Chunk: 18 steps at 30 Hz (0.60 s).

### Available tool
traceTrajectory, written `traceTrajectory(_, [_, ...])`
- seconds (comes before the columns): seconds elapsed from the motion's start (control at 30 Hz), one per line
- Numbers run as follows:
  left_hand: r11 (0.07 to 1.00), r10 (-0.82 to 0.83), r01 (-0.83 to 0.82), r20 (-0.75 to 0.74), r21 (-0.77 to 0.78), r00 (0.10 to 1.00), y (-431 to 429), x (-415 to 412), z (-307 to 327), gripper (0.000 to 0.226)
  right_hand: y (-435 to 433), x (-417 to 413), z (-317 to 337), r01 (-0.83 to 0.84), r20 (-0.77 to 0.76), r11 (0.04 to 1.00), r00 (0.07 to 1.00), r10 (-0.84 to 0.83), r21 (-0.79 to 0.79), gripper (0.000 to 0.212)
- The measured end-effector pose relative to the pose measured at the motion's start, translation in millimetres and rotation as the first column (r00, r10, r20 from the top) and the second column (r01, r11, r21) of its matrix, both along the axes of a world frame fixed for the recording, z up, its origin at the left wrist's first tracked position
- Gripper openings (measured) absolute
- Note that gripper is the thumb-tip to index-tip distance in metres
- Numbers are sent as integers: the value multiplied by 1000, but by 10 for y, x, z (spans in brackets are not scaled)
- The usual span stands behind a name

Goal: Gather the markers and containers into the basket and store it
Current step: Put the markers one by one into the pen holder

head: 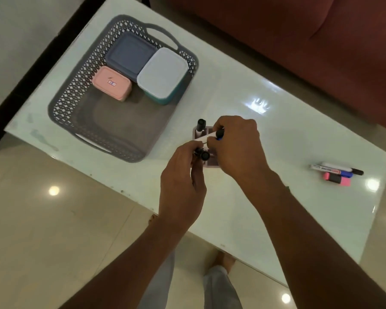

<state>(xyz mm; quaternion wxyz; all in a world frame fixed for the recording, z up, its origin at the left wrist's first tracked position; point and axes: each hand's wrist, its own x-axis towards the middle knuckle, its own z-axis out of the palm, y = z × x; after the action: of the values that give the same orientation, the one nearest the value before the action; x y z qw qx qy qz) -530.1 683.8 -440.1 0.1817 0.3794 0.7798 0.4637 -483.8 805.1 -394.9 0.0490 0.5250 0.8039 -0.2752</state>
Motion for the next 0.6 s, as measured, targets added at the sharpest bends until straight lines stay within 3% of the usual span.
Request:
traceTrajectory(0.23, [999,-35,35,46,5,998,40,-140,-50,26,131,18,91,95,13,994,995,-95,55,15])
traceTrajectory(0.43, [1000,-22,22,85,5,996,54,-141,-60,25,49,-119,-142,13,118,999,993,-8,-43,16])
traceTrajectory(0.6, [1000,-17,13,123,27,992,66,-172,-67,22,-12,-74,-328,75,-1,997,997,-75,-32,17])
